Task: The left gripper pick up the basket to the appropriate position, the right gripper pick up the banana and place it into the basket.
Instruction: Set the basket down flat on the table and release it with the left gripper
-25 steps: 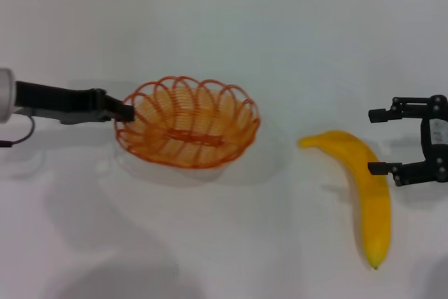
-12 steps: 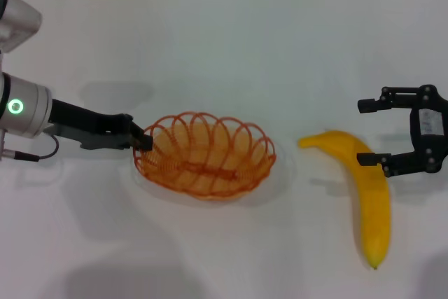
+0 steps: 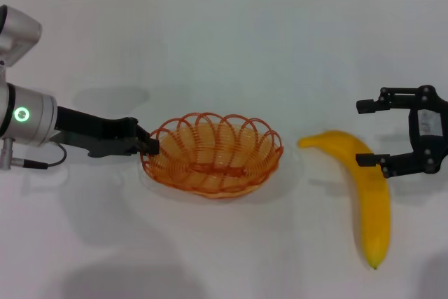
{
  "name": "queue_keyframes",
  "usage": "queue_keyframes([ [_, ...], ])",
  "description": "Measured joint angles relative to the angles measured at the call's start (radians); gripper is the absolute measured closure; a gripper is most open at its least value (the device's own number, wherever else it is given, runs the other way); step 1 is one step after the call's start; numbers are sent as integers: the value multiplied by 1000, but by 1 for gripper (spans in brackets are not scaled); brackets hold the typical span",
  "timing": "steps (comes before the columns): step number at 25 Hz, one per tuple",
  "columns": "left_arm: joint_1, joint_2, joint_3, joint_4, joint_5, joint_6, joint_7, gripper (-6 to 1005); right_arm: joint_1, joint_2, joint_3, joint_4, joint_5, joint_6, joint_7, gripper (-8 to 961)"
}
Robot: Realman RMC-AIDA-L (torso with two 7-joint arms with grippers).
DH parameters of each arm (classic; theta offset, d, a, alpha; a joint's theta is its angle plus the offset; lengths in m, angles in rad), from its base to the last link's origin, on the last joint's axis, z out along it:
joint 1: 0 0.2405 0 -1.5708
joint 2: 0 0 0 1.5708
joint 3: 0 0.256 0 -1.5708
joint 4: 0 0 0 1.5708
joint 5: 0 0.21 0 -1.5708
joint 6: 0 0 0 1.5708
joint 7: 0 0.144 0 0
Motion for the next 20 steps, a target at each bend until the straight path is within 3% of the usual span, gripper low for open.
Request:
queue_keyframes([
  [12, -4, 1, 3, -4, -3, 8, 7, 906, 0, 1, 0, 0, 0, -1, 0, 195],
  [17, -10, 4, 34, -26, -6, 17, 11, 718, -1, 1, 0, 0, 0, 0, 0, 196],
  [20, -14, 3, 52, -30, -9, 30, 19, 720, -2, 1, 0, 0, 0, -1, 0, 197],
])
